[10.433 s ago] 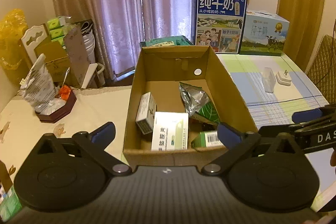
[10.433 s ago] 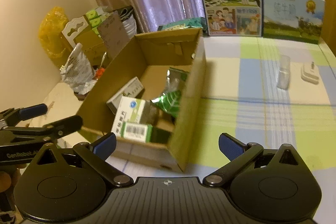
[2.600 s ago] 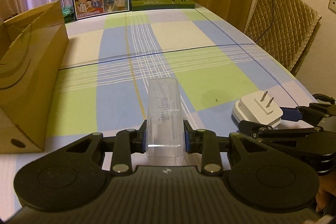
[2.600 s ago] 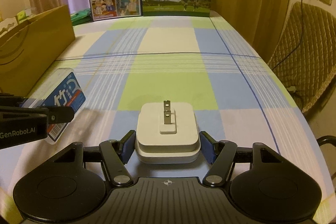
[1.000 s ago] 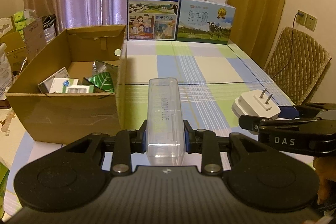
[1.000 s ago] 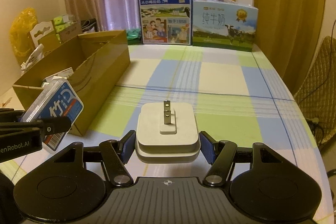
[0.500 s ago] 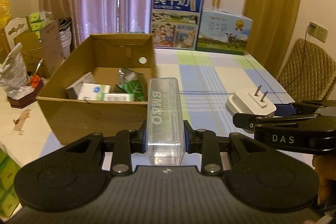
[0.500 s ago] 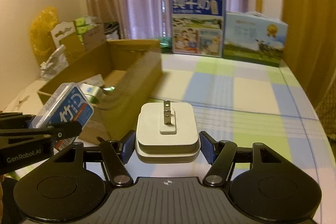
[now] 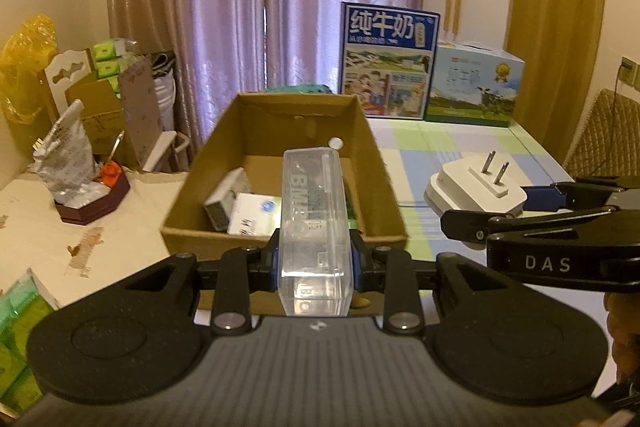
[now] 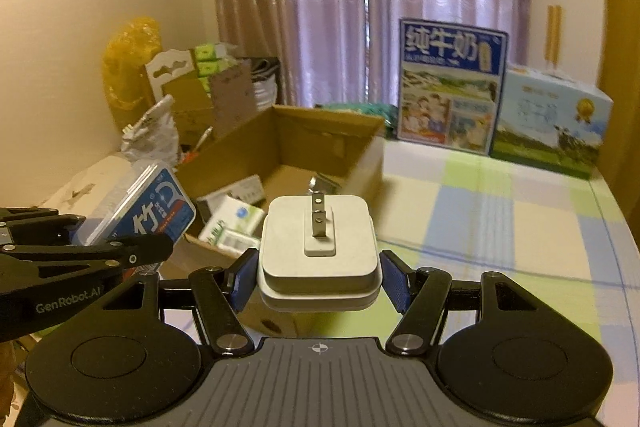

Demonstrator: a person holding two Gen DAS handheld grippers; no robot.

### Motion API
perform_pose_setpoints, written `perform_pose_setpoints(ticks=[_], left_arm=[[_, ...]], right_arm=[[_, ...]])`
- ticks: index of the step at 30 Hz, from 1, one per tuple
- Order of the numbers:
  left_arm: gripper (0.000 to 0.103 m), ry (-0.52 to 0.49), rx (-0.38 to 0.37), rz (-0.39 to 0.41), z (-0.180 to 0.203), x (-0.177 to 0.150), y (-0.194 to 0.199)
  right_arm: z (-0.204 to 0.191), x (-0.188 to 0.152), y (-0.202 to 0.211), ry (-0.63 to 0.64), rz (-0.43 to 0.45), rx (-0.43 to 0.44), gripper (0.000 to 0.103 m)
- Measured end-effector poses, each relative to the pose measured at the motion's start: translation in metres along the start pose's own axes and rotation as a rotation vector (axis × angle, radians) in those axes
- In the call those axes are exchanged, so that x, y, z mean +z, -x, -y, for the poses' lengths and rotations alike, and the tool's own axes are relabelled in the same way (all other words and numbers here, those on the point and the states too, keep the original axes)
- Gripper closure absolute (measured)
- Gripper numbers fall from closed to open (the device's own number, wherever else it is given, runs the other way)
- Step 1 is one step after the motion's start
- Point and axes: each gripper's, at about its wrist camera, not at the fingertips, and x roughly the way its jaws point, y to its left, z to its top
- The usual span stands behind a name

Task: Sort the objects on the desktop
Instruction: 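Lift the clear case and white plug and carry them to the cardboard box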

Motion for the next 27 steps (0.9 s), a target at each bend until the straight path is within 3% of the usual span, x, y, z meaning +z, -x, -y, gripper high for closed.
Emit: perform_pose_setpoints(ticks=[8, 27], left_arm=[[0.077, -0.018, 0.028, 0.007, -0.017, 0.012, -0.009], [0.077, -0.038, -0.010, -0.016, -0.044, 0.048, -0.069]], right_arm=[[-0.011, 0.019, -0.019, 0.028, 0.014, 0.016, 0.041], [-0.002, 0.058, -0.075, 0.035, 0.007, 0.003, 0.041]])
